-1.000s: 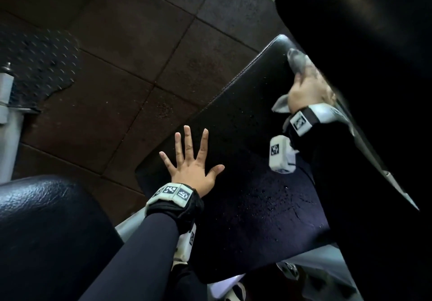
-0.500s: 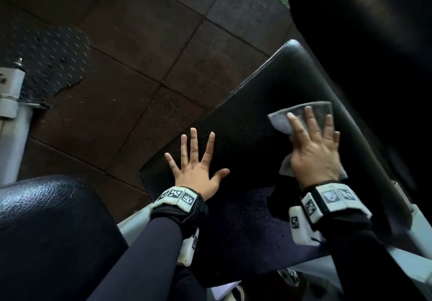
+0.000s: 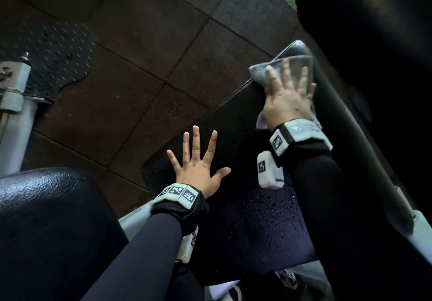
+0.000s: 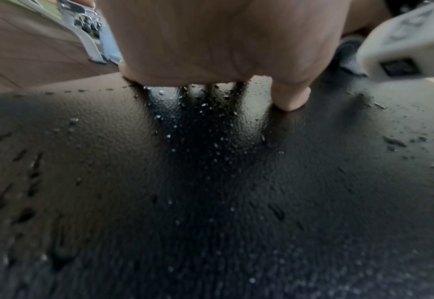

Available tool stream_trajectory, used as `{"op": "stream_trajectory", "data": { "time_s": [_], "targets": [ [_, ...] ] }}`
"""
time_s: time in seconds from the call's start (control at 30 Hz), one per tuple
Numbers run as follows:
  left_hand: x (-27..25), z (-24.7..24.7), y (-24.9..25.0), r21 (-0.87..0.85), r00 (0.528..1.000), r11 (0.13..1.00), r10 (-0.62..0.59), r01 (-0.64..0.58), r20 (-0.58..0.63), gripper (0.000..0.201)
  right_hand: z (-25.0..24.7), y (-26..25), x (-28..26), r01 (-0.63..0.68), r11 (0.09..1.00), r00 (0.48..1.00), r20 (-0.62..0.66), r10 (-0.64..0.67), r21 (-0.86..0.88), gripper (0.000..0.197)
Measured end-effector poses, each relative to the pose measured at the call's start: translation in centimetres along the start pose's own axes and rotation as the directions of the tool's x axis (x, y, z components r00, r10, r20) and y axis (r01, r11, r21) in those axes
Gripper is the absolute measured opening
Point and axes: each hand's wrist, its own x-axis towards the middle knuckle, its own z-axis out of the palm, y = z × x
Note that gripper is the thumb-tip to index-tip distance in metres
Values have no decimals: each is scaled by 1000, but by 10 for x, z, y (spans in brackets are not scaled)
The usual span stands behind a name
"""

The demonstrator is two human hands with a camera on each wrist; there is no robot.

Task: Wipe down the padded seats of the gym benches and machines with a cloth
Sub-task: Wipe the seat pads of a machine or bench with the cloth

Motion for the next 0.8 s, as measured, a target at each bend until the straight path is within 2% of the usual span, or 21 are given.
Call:
{"op": "stream_trajectory", "data": {
  "time_s": [0.1, 0.17, 0.27, 0.37, 0.47, 0.53, 0.67, 0.8],
  "targets": [
    [0, 0, 0, -9, 1000, 1000, 1, -1, -9, 91, 20, 3, -37, 173, 985, 985, -15, -173, -19, 51],
    [0, 0, -1, -11, 1000, 1000, 6, -6, -9, 91, 27, 19, -64, 201, 980, 980, -18, -201, 2, 54],
    [0, 0, -1, -7, 1000, 1000, 3, -3, -7, 91, 25, 53, -79, 94, 995, 994, -45, -95, -15, 58],
    [1, 1, -2, -3, 1000, 1000, 2, -2, -9, 91, 4, 71, -64, -59, 998, 997, -57, 60, 21, 61],
    [1, 2, -3, -7, 1000, 1000, 9, -9, -12, 91, -23, 58, -37, -174, 975, 983, -27, 179, 137, 52],
    [1, 2, -3, -12, 1000, 1000, 12, -13, -16, 91, -31, 42, -21, -202, 965, 979, -6, 206, 169, 51],
    [2, 2, -3, -9, 1000, 1000, 14, -14, -18, 90, -22, 23, 1, -79, 992, 997, 6, 79, 96, 52],
    [3, 3, -4, 0, 999, 1000, 8, -8, -32, 91, -1, 16, -12, 105, 994, 994, -10, -104, 17, 50]
  ]
}}
